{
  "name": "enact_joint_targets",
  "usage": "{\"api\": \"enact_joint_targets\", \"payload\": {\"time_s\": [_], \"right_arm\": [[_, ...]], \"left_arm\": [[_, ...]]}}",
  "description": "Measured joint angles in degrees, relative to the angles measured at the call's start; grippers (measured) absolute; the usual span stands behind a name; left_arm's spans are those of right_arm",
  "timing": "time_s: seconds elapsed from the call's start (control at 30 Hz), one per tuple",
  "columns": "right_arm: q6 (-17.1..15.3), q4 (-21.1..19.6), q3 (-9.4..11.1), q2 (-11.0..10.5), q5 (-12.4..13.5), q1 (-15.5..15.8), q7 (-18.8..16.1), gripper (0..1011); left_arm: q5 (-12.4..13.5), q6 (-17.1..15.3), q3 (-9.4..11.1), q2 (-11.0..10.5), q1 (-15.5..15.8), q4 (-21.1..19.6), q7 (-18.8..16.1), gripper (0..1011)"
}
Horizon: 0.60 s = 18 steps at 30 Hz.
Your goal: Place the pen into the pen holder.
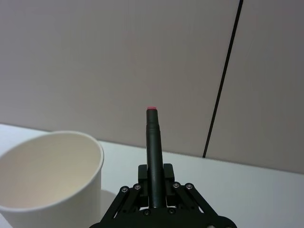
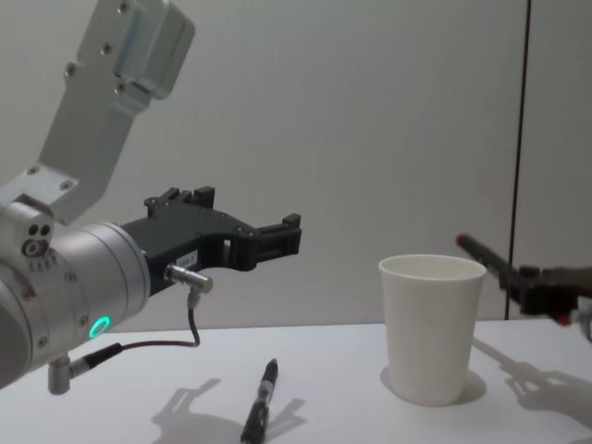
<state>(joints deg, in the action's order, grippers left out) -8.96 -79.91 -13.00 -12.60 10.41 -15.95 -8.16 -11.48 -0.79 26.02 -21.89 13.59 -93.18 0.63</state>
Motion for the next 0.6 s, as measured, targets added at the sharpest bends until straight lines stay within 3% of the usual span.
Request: {"api": "enact_joint_targets", "payload": {"time_s": [0.6], "right_arm": [[13.65, -3.96, 1.66, -0.75, 3.07, 0.80, 0.44, 180]], "left_arm": [[0.00, 0.00, 0.00, 0.00, 0.00, 0.00, 0.00, 1001]]}}
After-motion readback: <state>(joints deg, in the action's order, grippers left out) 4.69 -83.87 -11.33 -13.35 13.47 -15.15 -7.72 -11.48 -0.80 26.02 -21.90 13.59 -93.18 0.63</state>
